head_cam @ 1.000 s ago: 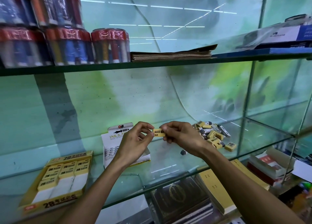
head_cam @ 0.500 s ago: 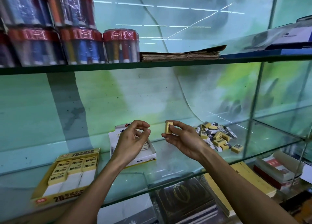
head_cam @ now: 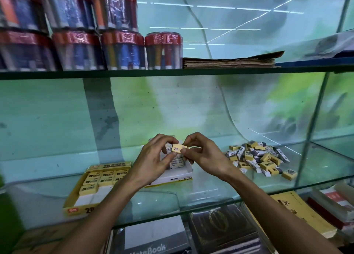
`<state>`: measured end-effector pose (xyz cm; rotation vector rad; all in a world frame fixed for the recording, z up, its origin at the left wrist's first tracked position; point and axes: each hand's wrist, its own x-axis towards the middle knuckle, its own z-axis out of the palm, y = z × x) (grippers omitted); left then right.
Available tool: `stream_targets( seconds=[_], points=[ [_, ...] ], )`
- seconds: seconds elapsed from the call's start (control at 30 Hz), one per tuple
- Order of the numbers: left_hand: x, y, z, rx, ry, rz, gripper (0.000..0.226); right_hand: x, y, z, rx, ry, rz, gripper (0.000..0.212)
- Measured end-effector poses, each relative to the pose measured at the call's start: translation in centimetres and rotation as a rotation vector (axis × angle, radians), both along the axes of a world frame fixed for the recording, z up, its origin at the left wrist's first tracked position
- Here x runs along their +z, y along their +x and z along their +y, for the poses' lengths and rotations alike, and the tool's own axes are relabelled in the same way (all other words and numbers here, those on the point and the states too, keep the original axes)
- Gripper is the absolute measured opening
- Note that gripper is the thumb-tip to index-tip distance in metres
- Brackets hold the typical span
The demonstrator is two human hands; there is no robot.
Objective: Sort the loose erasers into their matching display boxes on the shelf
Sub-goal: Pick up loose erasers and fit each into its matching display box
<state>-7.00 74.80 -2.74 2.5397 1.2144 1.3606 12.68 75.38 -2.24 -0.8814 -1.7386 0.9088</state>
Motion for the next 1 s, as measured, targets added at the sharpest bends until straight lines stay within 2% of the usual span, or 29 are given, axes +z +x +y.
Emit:
stream_targets(
  seconds=[0.17, 0.27, 0.4, 0.6, 0.73, 1.0],
  points=[
    [0.2, -2.1, -1.0, 0.050, -0.118, -0.116, 0.024, -0.4, -2.3, 0.4, -0.053, 0.404, -0.262, 0.012],
    [0.2, -4.3, -1.6, 0.093, -0.128, -0.118, 0.021, -0.5, -4.5, 0.8, -0.068, 0.518, -0.345, 0.013],
    [0.0, -7.6, -3.0, 0.169, -0.150, -0.125, 0.016, -0.8, -7.9, 1.0, -0.060, 0.496, -0.381, 0.012],
    [0.7, -11.6, -5.1, 0.289, -0.153, -0.529, 0.014, -0.9, -13.3, 0.7, 0.101, 0.428, -0.551, 0.010],
    [1.4, -13.2, -5.8, 0.316, -0.106, -0.704, 0.017, -1.0, -16.4, 0.0, 0.223, 0.436, -0.699, 0.012],
    [1.2, -14.7, -6.3, 0.321, -0.120, -0.744, 0.018, -1.6, -19.1, 0.3, 0.202, 0.429, -0.880, 0.010]
  ],
)
